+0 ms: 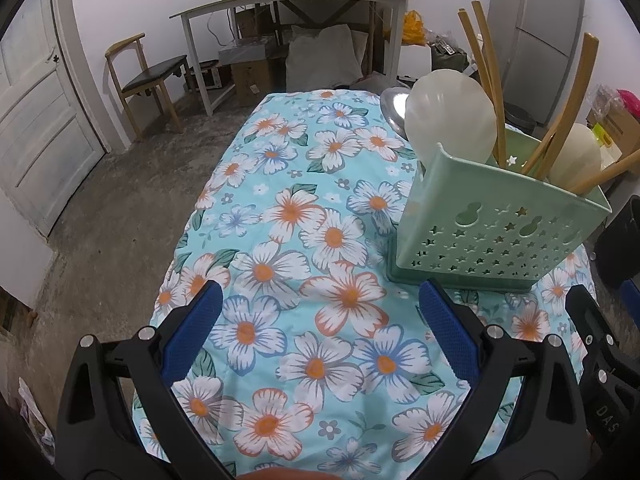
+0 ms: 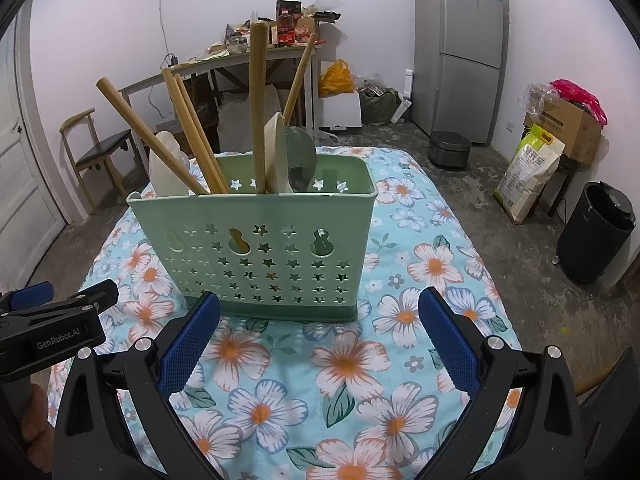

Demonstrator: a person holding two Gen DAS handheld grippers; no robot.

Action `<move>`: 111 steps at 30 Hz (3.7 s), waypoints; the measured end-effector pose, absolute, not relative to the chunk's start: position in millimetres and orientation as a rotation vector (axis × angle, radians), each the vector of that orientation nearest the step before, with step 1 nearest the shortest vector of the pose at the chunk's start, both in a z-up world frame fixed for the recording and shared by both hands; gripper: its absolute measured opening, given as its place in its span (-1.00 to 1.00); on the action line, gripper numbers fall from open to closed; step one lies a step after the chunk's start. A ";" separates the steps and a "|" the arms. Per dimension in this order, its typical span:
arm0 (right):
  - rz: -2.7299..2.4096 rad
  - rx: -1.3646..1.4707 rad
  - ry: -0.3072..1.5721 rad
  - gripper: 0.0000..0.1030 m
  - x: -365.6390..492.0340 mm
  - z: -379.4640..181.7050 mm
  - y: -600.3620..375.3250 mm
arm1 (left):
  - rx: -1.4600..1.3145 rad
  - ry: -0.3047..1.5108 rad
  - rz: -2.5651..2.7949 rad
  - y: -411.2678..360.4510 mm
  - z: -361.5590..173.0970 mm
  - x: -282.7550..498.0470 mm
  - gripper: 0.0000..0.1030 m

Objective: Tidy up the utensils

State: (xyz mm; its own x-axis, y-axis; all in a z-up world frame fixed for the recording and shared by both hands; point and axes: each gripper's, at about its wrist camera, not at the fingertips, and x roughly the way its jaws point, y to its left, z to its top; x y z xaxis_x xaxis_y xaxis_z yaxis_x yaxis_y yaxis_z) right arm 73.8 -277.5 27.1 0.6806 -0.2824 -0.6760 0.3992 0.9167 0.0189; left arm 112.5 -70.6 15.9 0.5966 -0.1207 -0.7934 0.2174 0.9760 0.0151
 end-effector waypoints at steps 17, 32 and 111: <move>-0.390 0.177 0.729 0.88 72.8 26.7 -279.5 | 0.120 0.913 -0.213 -78.2 15.6 112.3 0.84; -0.390 0.189 0.742 0.88 80.1 22.3 -290.3 | 0.132 0.926 -0.220 -85.5 15.4 118.1 0.84; -0.393 0.188 0.724 0.88 74.0 28.4 -287.9 | 0.131 0.924 -0.234 -85.6 18.4 112.4 0.84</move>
State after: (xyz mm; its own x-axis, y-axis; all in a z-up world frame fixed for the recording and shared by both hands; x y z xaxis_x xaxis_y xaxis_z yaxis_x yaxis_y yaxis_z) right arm 74.0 -287.9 28.4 0.6802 -0.2836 -0.6760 0.4118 0.9107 0.0324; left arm 112.4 -85.6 18.4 0.5795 -0.1439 -0.8022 0.2559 0.9666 0.0114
